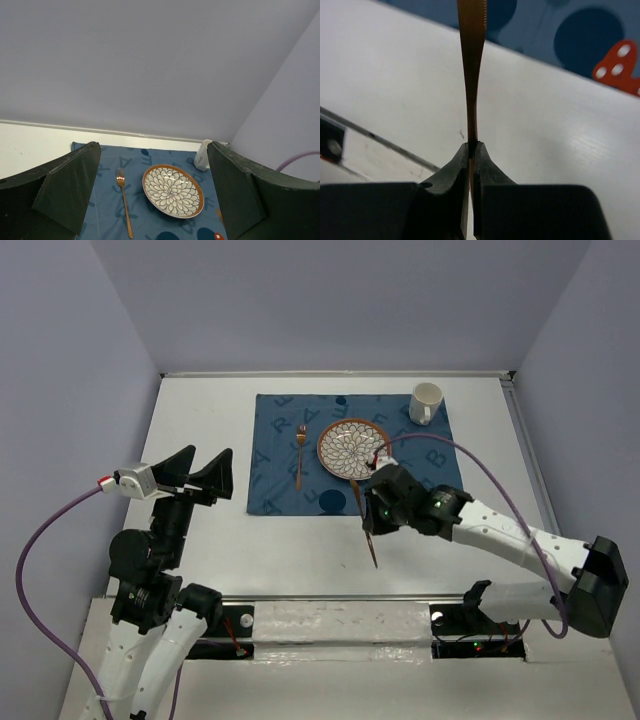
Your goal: Set the dinner table for one person
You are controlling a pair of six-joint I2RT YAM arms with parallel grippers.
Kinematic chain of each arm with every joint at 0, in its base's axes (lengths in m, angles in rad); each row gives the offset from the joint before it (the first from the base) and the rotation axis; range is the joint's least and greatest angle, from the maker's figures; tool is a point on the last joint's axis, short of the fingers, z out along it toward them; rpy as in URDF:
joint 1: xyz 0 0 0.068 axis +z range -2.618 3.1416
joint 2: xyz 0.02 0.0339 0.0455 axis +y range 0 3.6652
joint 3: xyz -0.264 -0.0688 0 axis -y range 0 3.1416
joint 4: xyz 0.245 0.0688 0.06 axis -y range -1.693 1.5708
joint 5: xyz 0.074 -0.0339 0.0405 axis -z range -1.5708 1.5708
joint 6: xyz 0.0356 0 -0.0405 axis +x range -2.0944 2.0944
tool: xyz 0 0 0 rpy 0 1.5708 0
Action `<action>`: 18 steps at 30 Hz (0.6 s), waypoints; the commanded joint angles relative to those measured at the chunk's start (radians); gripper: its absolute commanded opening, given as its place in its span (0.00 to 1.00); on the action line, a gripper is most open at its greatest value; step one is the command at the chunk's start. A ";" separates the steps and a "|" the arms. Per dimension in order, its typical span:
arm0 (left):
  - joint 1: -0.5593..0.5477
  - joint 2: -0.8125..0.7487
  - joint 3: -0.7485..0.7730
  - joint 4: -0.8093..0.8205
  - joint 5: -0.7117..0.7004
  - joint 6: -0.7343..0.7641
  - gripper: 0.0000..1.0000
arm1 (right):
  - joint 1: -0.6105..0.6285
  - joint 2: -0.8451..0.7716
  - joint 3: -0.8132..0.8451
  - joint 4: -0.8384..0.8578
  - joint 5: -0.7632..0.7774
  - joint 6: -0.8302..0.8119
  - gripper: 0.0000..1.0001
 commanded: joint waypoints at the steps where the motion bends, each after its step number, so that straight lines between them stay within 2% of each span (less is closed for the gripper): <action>1: 0.005 0.003 -0.003 0.055 0.005 -0.001 0.99 | -0.151 -0.011 0.189 0.003 0.143 -0.089 0.00; 4: 0.005 0.009 -0.003 0.055 0.007 0.000 0.99 | -0.266 0.046 0.257 0.041 0.198 -0.151 0.00; 7: 0.005 0.010 -0.003 0.053 0.010 0.002 0.99 | -0.381 0.144 0.346 0.078 0.173 -0.243 0.00; 11: 0.005 0.009 -0.001 0.053 0.010 0.005 0.99 | -0.452 0.283 0.460 0.101 0.186 -0.287 0.00; 18: 0.001 0.015 0.000 0.052 0.019 0.000 0.99 | -0.557 0.494 0.558 0.137 0.128 -0.336 0.00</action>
